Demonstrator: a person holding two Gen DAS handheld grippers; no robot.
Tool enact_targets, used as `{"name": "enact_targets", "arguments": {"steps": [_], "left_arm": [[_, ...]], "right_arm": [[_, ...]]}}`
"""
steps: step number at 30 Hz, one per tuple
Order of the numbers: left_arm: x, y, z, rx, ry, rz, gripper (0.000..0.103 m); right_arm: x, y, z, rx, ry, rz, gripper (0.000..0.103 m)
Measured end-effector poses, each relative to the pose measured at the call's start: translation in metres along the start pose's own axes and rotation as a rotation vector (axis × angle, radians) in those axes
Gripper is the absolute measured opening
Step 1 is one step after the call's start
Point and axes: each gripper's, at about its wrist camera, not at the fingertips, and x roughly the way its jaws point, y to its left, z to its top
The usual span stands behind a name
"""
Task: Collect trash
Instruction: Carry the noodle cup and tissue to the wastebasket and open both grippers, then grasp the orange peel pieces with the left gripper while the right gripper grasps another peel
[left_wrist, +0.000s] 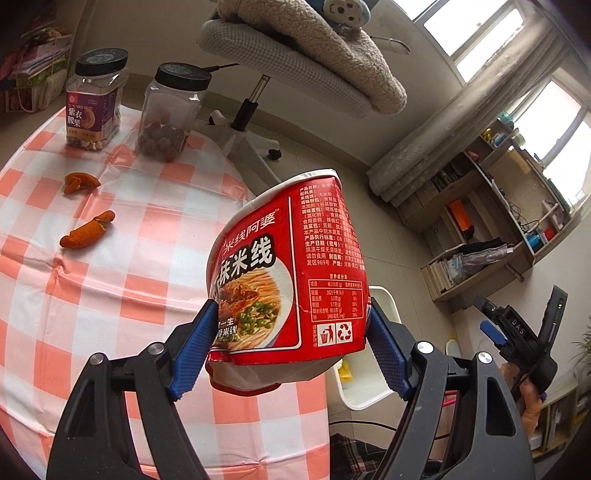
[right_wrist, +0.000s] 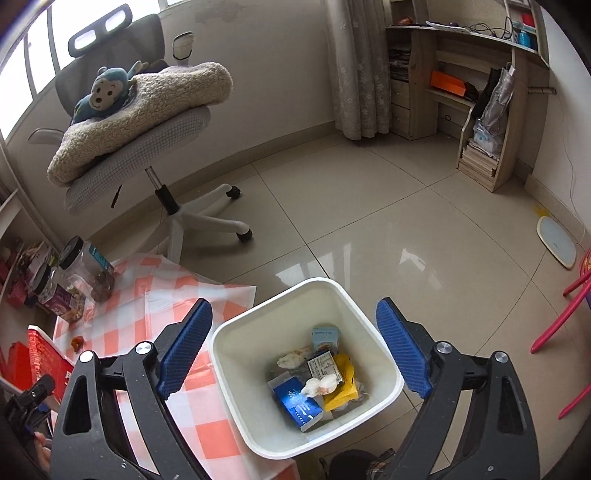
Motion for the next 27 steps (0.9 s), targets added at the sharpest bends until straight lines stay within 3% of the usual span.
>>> {"name": "enact_targets", "arguments": {"steps": [16,21,24,27], "left_arm": [[0.107,-0.153,-0.018,0.156,0.166,-0.135,0.077],[0.128,-0.168,-0.014,0.127,0.228,-0.180,0.085],[0.121,-0.164,-0.012,0.141,0.208,-0.184,0.088],[0.110,-0.154,-0.009,0.158,0.177,-0.142,0.089]], "right_arm": [[-0.026,-0.066,0.021,0.215,-0.099,0.003,0.089],[-0.029,-0.073,0.021,0.237,-0.123,-0.022,0.090],[-0.028,-0.069,0.019,0.218,-0.121,-0.035,0.091],[-0.027,-0.059,0.016,0.187,-0.124,-0.047,0.093]]}}
